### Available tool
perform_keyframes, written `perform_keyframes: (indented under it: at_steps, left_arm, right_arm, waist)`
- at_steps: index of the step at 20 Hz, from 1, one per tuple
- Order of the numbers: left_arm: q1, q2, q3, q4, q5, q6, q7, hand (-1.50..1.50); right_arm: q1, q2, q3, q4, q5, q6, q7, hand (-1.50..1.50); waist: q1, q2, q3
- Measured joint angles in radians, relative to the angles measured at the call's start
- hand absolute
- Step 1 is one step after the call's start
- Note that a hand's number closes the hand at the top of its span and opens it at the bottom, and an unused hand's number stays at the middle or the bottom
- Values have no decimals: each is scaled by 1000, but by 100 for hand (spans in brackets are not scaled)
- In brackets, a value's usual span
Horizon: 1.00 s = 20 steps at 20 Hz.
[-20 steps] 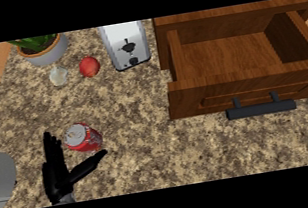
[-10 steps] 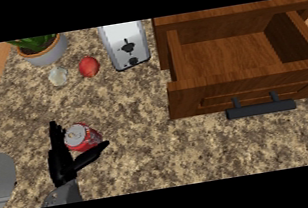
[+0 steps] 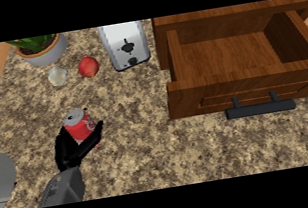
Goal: Pick up the can, place it into the drawer and close the drawer
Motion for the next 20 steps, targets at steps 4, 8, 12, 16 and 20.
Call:
perform_keyframes:
  at_steps: [4,8,12,16,20]
  left_arm:
    - [-38,3,6,32,10,-40,-21,150]
    - [-70,2,3,71,5,-69,-58,150]
    - [-151,2,-19,110,-17,-100,-42,150]
    - [-234,-2,-18,183,-24,-143,-58,150]
    - [-288,-17,-24,179,-26,-153,-35,150]
  right_arm:
    - [-1,7,0,-6,11,-3,-10,-150]
    - [-12,14,21,-13,43,-13,-5,-150]
    - [-19,13,18,5,47,-11,-20,-150]
    - [-20,26,33,11,67,-16,-37,-150]
    - [-33,14,20,14,64,-20,-27,-150]
  waist:
    - [0,0,0]
    - [1,0,0]
    - [-4,1,0]
    - [-9,3,0]
    - [-5,1,0]
